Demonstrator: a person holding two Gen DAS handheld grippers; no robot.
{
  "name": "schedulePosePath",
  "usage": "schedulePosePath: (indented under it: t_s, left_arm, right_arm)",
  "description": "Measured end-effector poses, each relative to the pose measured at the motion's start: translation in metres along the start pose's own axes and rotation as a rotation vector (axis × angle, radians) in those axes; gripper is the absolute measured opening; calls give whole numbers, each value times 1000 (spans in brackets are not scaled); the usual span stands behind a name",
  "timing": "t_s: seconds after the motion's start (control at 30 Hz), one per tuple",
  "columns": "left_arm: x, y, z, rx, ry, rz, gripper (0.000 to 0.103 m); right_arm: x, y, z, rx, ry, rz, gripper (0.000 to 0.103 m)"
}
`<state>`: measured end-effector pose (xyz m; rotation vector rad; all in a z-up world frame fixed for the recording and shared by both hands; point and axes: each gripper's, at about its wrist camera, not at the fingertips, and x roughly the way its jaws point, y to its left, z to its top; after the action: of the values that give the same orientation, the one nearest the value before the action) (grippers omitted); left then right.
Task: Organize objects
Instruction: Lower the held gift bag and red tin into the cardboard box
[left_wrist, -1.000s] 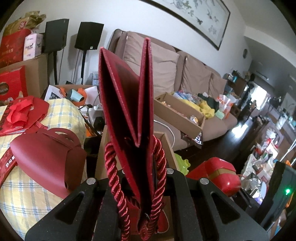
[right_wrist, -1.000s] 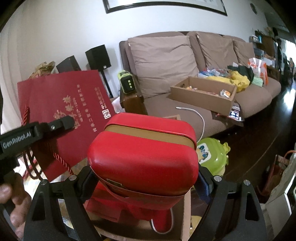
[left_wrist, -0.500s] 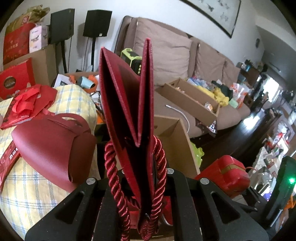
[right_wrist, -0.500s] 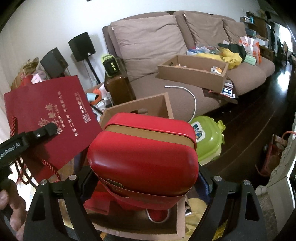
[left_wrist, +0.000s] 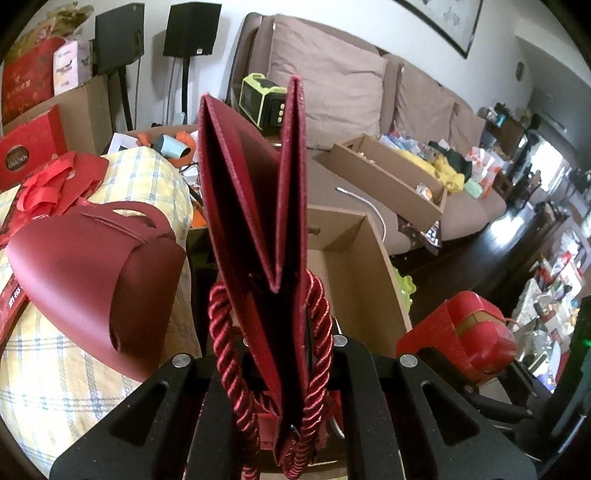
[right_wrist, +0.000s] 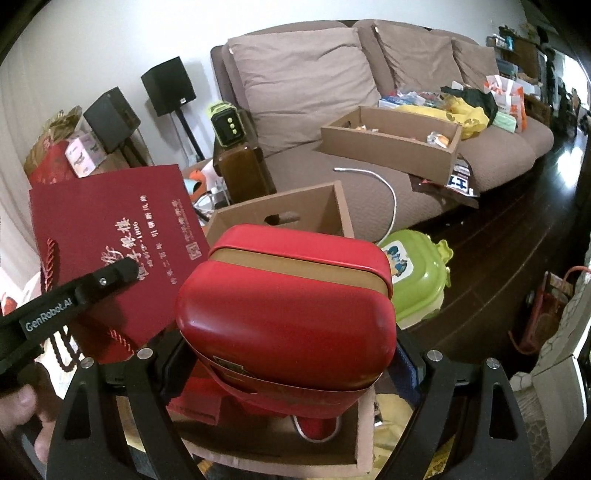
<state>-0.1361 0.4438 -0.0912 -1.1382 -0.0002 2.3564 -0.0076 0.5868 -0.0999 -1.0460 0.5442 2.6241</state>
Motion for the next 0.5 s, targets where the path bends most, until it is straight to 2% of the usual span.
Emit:
schedulePosePath:
  t_s: [0.5]
  left_arm:
    - [17,-2,-10,25,50,18,7]
  right_arm:
    - [13,6,-5,-48,65,-17,88]
